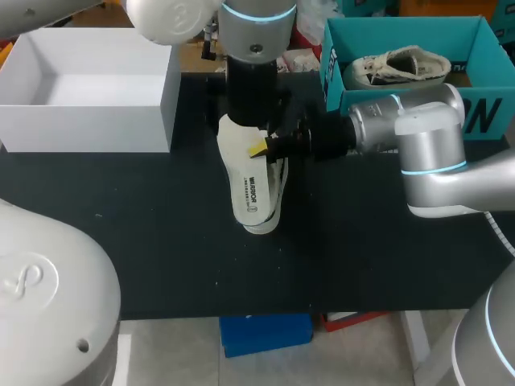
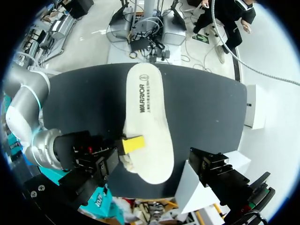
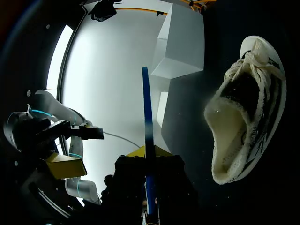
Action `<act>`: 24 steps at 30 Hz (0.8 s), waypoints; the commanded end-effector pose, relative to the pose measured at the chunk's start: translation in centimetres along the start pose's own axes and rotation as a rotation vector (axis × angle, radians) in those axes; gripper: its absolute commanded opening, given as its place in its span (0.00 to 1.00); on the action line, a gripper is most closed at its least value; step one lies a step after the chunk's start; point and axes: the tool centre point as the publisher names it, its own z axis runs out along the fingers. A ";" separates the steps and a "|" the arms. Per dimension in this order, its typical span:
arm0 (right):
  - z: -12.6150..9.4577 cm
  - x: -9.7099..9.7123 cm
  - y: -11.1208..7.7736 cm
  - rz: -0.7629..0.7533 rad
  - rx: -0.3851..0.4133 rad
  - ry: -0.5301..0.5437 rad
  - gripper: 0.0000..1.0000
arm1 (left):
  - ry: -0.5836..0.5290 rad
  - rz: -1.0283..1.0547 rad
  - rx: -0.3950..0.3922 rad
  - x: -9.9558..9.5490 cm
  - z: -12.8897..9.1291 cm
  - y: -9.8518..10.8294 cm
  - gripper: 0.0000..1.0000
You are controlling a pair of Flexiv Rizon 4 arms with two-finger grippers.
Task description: Take the shoe out of the shoebox, open the shoe tongue, remove and reinsert the insole, then place the shoe into the shoebox
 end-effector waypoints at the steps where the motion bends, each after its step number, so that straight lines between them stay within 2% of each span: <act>1: 0.0 0.1 0.0 0.001 0.001 -0.002 0.00 | 0.005 0.004 0.022 -0.3 0.7 2.1 1.00; 17: 0.0 0.1 0.0 0.001 0.001 -0.002 0.00 | -0.015 -0.022 0.024 0.2 2.1 8.1 1.00; 24: 0.0 0.1 0.0 0.001 0.001 -0.002 0.00 | -0.030 -0.047 0.023 0.8 2.5 8.8 1.00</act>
